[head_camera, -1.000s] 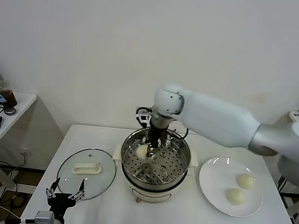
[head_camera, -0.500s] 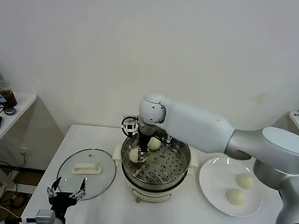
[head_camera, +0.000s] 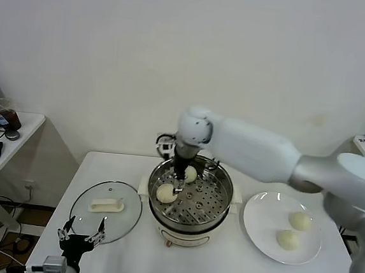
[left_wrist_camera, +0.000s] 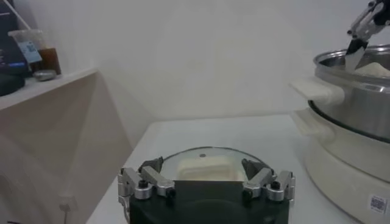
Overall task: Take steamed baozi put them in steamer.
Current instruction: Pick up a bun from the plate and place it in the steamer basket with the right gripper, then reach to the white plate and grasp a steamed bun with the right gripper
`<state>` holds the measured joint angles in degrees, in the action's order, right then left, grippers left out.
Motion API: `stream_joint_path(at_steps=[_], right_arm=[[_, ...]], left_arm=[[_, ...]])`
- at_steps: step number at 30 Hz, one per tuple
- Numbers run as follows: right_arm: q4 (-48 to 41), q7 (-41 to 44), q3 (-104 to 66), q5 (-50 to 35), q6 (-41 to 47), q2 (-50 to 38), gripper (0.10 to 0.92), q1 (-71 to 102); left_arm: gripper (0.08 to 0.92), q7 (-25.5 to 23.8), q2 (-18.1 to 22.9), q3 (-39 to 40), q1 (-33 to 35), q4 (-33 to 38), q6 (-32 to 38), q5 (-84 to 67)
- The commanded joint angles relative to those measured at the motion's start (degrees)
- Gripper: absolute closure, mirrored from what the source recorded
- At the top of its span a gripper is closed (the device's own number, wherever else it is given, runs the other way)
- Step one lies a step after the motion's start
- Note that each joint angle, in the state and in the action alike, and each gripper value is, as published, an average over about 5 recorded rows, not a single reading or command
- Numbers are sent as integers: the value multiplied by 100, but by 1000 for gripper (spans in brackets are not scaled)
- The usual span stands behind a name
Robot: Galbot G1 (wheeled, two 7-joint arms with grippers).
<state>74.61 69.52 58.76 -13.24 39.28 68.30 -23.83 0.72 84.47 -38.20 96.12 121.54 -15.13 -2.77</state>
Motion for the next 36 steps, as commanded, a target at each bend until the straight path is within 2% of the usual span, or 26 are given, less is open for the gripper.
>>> stream_joint_path(at_steps=[1, 5, 9, 16, 21, 24, 30, 36], right_arm=[[1015, 597, -462, -140, -860, -2167, 203, -754], [1326, 880, -839, 286, -1859, -3543, 203, -457], [1558, 1052, -1811, 874, -2516, -4649, 203, 725], [1865, 1202, -2629, 1840, -3093, -5620, 203, 2432], [1757, 1213, -3860, 2497, -3204, -5535, 203, 4201], [1501, 1174, -4190, 2853, -3257, -5135, 203, 4736], [896, 1082, -4365, 3264, -3286, -4383, 203, 5033], [660, 1101, -4286, 3213, -3286, -3903, 203, 4811]], left_arm=[[177, -9, -11, -25, 32, 57, -15, 13], [177, -19, -33, -93, 127, 126, -23, 33], [177, -11, -34, -178, 207, 165, -24, 35], [177, -52, 20, -125, 277, 219, -102, 43], [177, -26, 23, -82, 387, 216, -86, 89], [177, 14, 50, -88, 446, 178, -72, 109], [177, 33, 83, -101, 532, 90, -54, 194], [177, 50, 88, -145, 482, -31, -22, 237]])
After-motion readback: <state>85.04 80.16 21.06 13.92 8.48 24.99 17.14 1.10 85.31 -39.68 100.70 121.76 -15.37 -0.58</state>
